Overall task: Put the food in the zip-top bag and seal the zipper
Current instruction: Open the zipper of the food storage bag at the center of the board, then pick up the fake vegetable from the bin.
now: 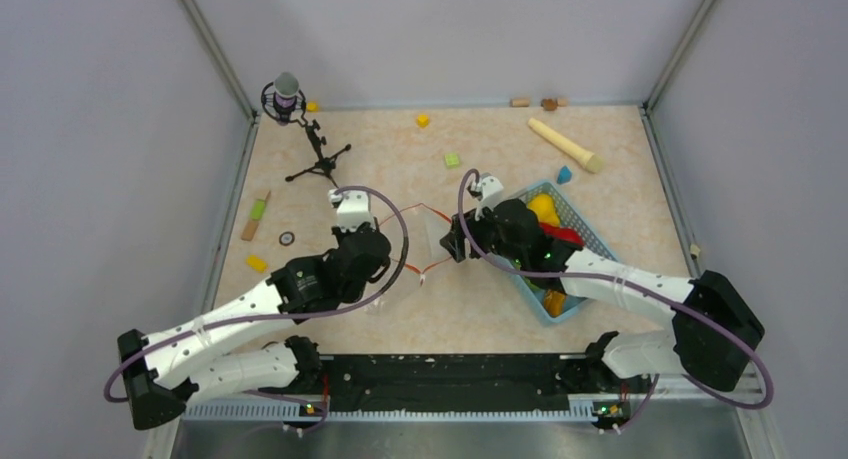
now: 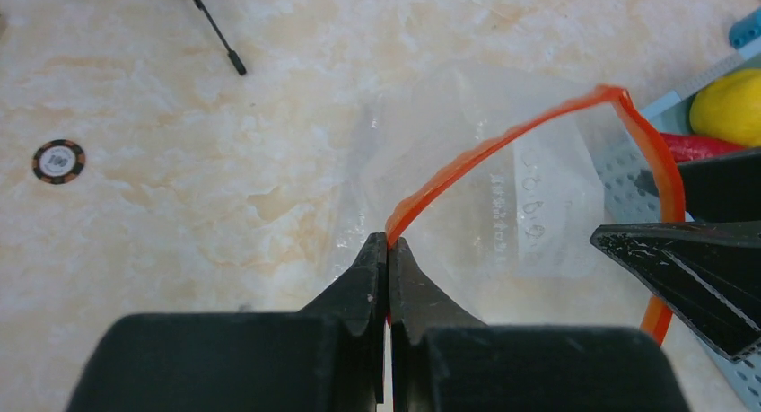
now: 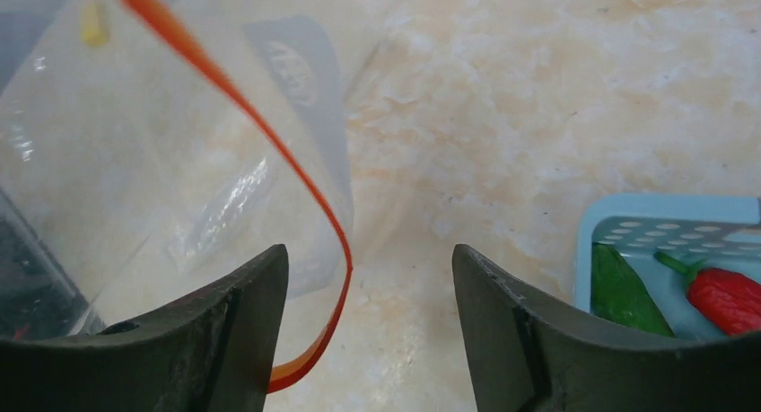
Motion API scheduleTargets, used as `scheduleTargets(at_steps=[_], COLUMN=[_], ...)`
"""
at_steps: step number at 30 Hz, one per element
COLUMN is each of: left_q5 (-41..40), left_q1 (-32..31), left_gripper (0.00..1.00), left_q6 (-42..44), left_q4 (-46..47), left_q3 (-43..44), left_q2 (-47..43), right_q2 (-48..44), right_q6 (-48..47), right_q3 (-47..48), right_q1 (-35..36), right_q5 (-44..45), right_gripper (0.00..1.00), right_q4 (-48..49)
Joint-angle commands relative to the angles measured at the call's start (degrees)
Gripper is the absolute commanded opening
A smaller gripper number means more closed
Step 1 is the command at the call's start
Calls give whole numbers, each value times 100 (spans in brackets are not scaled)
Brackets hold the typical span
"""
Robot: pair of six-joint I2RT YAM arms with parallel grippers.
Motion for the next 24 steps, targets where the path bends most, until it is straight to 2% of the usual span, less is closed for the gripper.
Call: scheduleTargets(at_steps=[1,4,9,12,15,18,24], left_q5=[504,446,542,553,539,569,617], left_q1=[19,19,19,21,19,20,24], left_gripper=[0,0,0,0,0,0,0], left_q6=[384,297,337,333,338,341,327], left_q4=[781,734,972,980,977,1004,1025], left_q3=[-163,-237,-475,-495,-493,-506,-521], left_q2=[-9,-221,-511,-515,-489,-462,-450], right_q2=[-457,-881,-2148,-2995,-3569,-3681,-2909], right_q6=[-349,-99,364,697,1154,1535,1936], right_q3=[143,310,-222,-572,-671,-626,-283], right_q1=[-27,-22,-26,-23,-28,-35,-69], right_q5=[-813,-663,-2,820,2009,2934,3506], right_gripper=[71,76,98,99,99,99,99], right_q4=[-63,-707,-1202,-1601,-2381,-2979,-3746])
